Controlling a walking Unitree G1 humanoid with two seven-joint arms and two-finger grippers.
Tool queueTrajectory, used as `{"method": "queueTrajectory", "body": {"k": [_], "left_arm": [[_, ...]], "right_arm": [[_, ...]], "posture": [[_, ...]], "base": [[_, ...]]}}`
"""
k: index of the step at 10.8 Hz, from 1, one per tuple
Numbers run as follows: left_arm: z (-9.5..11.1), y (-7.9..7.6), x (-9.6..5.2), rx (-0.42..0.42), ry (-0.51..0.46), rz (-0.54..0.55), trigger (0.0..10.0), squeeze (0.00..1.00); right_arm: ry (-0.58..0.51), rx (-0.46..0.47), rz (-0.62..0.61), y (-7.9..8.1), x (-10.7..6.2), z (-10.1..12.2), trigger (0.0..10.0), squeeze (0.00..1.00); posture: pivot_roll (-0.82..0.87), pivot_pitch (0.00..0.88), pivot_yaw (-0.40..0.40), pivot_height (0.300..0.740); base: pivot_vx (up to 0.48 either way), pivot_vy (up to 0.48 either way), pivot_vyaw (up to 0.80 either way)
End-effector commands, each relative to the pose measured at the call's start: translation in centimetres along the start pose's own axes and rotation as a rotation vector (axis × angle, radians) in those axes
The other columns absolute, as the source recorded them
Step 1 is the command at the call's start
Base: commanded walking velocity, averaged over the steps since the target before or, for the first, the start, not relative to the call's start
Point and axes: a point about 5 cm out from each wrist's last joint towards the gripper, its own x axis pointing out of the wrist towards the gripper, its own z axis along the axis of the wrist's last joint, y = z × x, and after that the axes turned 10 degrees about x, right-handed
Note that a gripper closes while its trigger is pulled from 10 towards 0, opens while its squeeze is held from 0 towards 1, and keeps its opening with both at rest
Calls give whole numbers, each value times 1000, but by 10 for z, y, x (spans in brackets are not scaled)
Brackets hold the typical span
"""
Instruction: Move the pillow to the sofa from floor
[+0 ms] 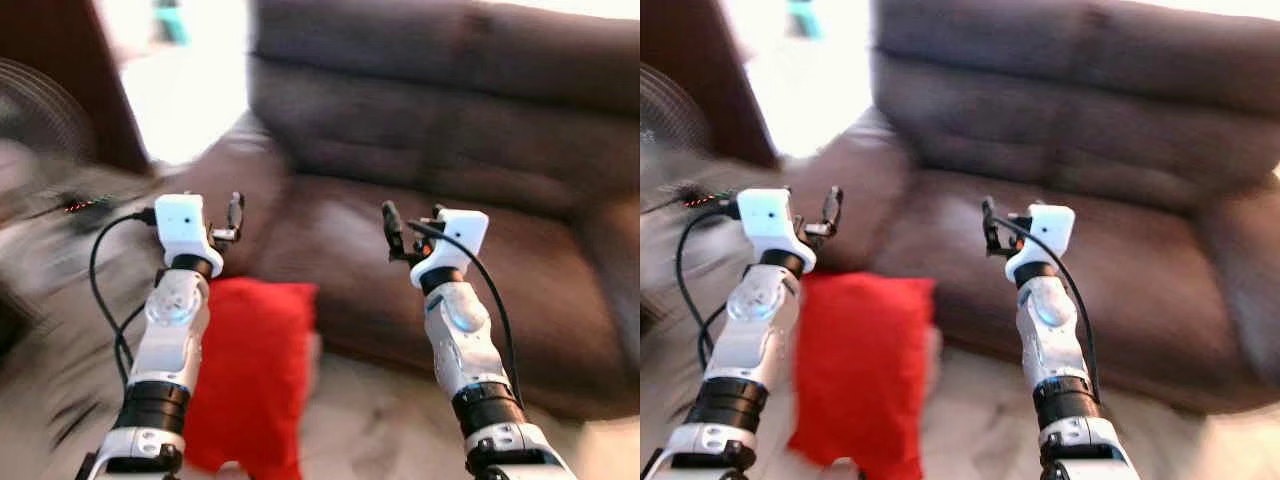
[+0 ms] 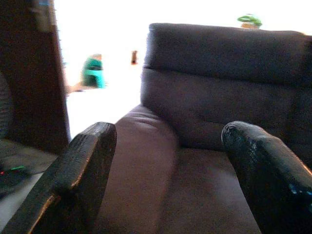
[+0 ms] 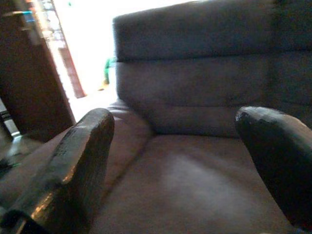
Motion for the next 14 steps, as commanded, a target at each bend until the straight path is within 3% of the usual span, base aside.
{"method": "queueTrajectory", "body": {"k": [1, 4, 8, 9, 11, 14], "left_arm": [[1, 2, 0, 14, -1, 3, 10000, 0], [0, 3, 0, 15, 6, -1, 10000, 0], [0, -1, 0, 18, 13, -28, 10000, 0], [-1, -1, -1, 27, 16, -29, 10000, 0], [-2, 1, -1, 37, 20, -23, 10000, 0], [-2, 0, -1, 41, 23, -25, 10000, 0]], "right_arm": [[-17, 0, 14, 2, 1, 5, 10000, 0], [-6, 11, -3, 0, 1, 3, 10000, 0], [3, 5, -5, -1, 1, 2, 10000, 0], [11, -37, 12, 2, 1, 1, 10000, 0], [12, 11, -14, -1, 1, -1, 10000, 0], [13, -24, -5, -1, 0, 1, 10000, 0]], "posture": [[101, 63, -72, 740], [102, 64, -72, 740], [104, 63, -68, 740], [104, 65, -67, 740], [106, 68, -66, 740], [105, 71, -67, 740]], "base": [[0, 0, 781], [0, 0, 658], [0, 0, 0], [0, 0, 781], [0, 0, 387], [0, -81, 406]]}}
